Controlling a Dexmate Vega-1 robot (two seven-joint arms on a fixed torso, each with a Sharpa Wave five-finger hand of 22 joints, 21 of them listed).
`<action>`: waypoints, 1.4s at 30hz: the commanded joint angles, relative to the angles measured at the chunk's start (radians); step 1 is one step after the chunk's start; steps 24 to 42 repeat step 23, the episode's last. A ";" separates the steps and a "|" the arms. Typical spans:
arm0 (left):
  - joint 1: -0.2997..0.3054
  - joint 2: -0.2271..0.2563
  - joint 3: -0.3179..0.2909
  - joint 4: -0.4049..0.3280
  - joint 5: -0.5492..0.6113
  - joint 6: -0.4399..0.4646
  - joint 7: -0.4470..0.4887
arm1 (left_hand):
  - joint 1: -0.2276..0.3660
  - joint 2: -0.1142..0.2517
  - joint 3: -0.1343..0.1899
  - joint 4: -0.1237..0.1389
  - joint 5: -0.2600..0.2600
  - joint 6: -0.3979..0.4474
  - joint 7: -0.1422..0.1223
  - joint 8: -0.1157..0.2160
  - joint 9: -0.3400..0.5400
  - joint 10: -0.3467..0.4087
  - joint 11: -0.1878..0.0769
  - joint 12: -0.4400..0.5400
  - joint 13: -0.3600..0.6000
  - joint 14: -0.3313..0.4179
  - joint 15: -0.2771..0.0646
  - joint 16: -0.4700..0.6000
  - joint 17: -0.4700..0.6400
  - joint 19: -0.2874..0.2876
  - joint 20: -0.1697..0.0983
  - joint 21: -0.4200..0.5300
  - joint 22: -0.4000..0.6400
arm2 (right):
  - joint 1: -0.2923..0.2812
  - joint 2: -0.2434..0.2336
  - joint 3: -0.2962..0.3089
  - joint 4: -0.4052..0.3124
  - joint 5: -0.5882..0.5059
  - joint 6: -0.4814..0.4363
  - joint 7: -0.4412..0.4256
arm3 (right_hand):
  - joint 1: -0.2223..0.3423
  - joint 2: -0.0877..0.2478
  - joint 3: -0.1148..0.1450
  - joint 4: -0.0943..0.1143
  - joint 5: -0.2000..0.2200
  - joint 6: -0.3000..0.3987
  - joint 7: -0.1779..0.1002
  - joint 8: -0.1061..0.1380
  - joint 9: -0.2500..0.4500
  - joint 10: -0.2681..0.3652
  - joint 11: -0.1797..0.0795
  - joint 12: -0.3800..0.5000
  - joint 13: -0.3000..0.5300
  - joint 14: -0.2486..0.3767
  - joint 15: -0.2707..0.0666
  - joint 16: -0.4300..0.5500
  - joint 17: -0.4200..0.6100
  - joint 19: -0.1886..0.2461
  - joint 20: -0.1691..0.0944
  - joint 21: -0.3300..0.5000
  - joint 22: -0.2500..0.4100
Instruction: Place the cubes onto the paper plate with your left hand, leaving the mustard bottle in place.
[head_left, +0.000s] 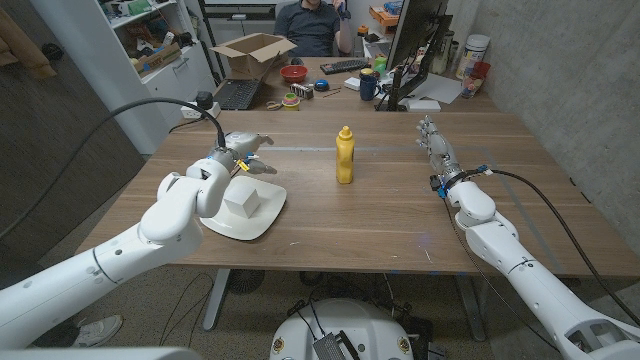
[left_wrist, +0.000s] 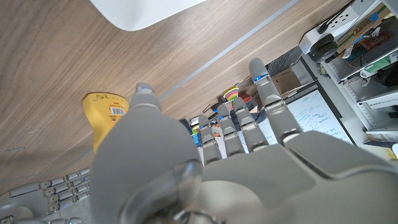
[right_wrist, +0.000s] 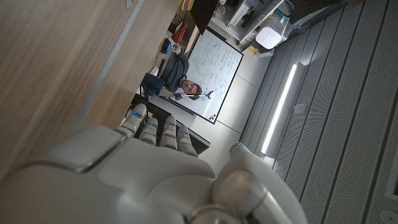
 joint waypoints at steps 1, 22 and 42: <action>0.047 0.003 -0.057 -0.028 -0.027 0.006 0.044 | -0.012 -0.001 -0.006 0.006 0.010 -0.018 -0.002 -0.009 -0.001 -0.012 0.006 -0.007 0.000 -0.007 -0.002 0.004 -0.002 0.006 0.006 -0.007 0.003 | -0.007 -0.006 -0.001 -0.014 -0.003 -0.001 -0.006 | -0.001 0.008 -0.002 -0.002 0.007 0.003 0.004 0.005 0.004 0.003 0.000 0.005 0.004 0.010 0.001 0.003 0.002 0.004 -0.002 -0.003 0.003; 0.078 0.011 -0.101 -0.059 -0.051 0.005 0.082 | -0.034 0.002 -0.020 0.018 0.010 -0.045 -0.011 -0.023 -0.002 -0.027 0.021 -0.027 -0.006 -0.017 0.003 0.007 -0.014 0.009 0.007 -0.024 0.003 | -0.020 -0.011 0.002 -0.029 -0.002 0.005 -0.019 | -0.002 0.006 -0.006 -0.001 0.008 0.003 0.004 0.005 0.003 0.003 0.000 0.005 0.004 0.009 0.002 0.003 0.002 0.002 -0.001 -0.008 0.003; 0.085 0.007 -0.111 -0.060 -0.065 0.000 0.092 | -0.035 0.002 -0.021 0.018 0.010 -0.046 -0.010 -0.023 -0.002 -0.027 0.022 -0.027 -0.007 -0.017 0.004 0.007 -0.015 0.009 0.007 -0.025 0.003 | -0.020 -0.009 0.003 -0.025 0.001 0.010 -0.017 | -0.003 0.006 -0.006 -0.001 0.008 0.003 0.004 0.005 0.003 0.003 0.001 0.005 0.004 0.009 0.003 0.003 0.002 0.002 -0.001 -0.008 0.003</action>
